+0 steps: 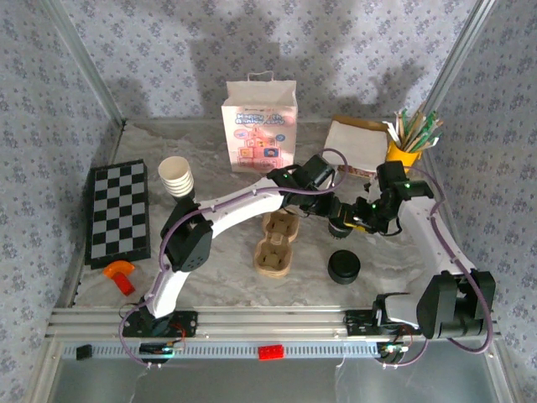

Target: Pack the takeout coffee

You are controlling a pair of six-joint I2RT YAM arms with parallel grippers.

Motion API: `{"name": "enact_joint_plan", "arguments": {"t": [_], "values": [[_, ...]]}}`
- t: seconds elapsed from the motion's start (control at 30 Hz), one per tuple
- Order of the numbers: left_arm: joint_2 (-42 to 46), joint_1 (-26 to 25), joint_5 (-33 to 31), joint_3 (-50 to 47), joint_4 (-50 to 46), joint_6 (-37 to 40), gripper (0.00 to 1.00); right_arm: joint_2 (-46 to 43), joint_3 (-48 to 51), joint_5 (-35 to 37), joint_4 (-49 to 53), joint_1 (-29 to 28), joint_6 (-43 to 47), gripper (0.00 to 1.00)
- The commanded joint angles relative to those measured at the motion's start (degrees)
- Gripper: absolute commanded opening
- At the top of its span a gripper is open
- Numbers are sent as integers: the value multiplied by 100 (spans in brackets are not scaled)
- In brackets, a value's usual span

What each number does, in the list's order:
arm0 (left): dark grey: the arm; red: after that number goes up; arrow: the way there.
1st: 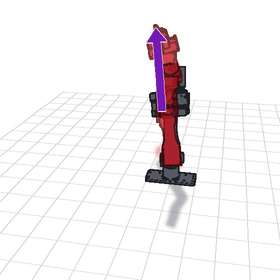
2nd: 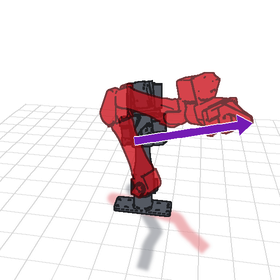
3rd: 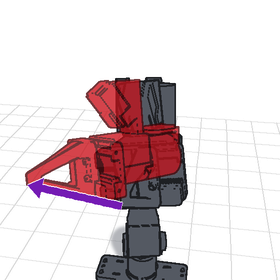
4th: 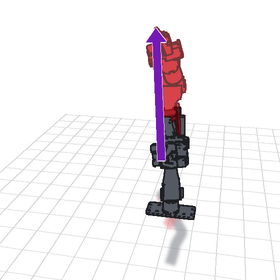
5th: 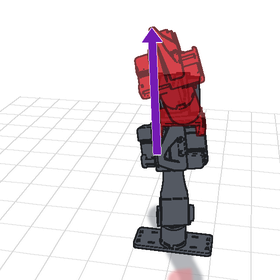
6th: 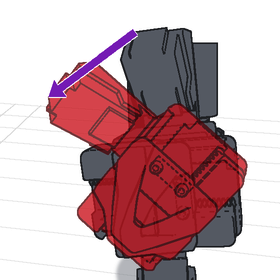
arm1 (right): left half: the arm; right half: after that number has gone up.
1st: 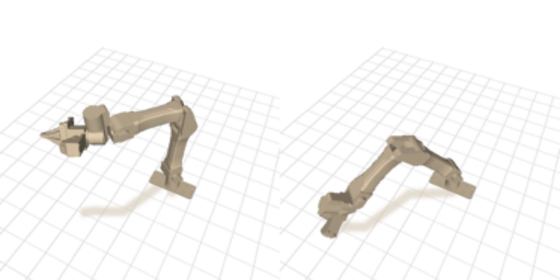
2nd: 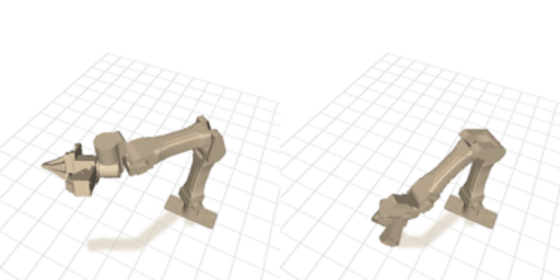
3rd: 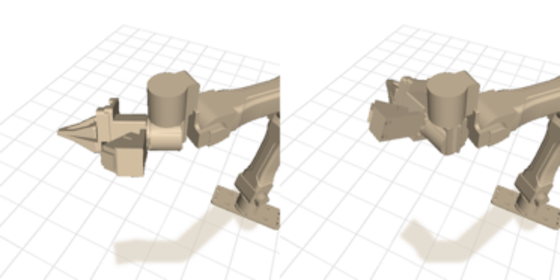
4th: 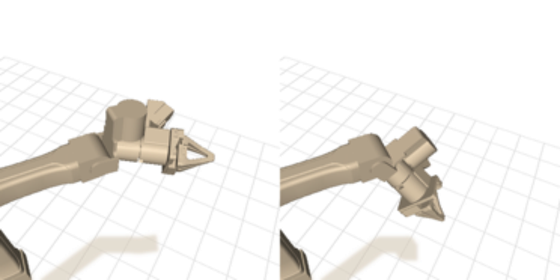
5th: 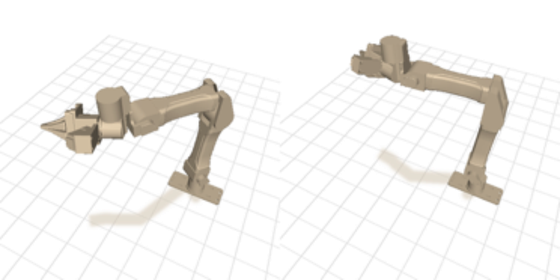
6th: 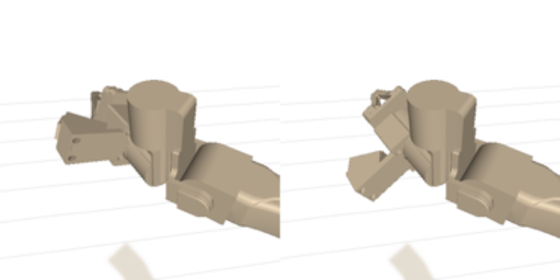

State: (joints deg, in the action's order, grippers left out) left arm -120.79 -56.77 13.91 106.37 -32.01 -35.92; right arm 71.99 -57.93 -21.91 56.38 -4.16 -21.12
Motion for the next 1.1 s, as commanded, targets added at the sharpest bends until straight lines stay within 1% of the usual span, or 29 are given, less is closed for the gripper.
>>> {"name": "enact_joint_plan", "arguments": {"t": [0.0, 0.13, 0.33, 0.5, 0.67, 0.73, 0.77, 0.93, 1.07], "values": [[-173, -42, -31, -168, -343, 106, 27, 94, 142, 33, -46, -41, 117, 29], [-138, -8, -2, -468, -244, 34, 24, 103, 181, 111, -10, -71, 117, 29], [-84, 35, 32, -909, -156, -72, 24, 154, 284, 139, -70, -137, 102, 29], [-146, 113, 132, -1096, -98, -172, 23, 225, 393, 208, -85, -197, 90, 29], [-163, 89, 129, -680, -68, -2, 24, -84, 211, 58, 107, -132, 19, 30], [-164, 62, 164, -567, 18, 78, 26, -267, 81, 12, 154, -84, -100, 33], [-183, 53, 173, -488, 29, 125, 27, -338, 10, -1, 170, -25, -153, 35], [-335, 51, 115, -52, 27, 286, 28, -550, -262, -169, 360, 322, -142, 37], [-378, 52, 85, 245, 104, 365, 28, -520, -450, -238, 405, 595, -67, 39]]}}
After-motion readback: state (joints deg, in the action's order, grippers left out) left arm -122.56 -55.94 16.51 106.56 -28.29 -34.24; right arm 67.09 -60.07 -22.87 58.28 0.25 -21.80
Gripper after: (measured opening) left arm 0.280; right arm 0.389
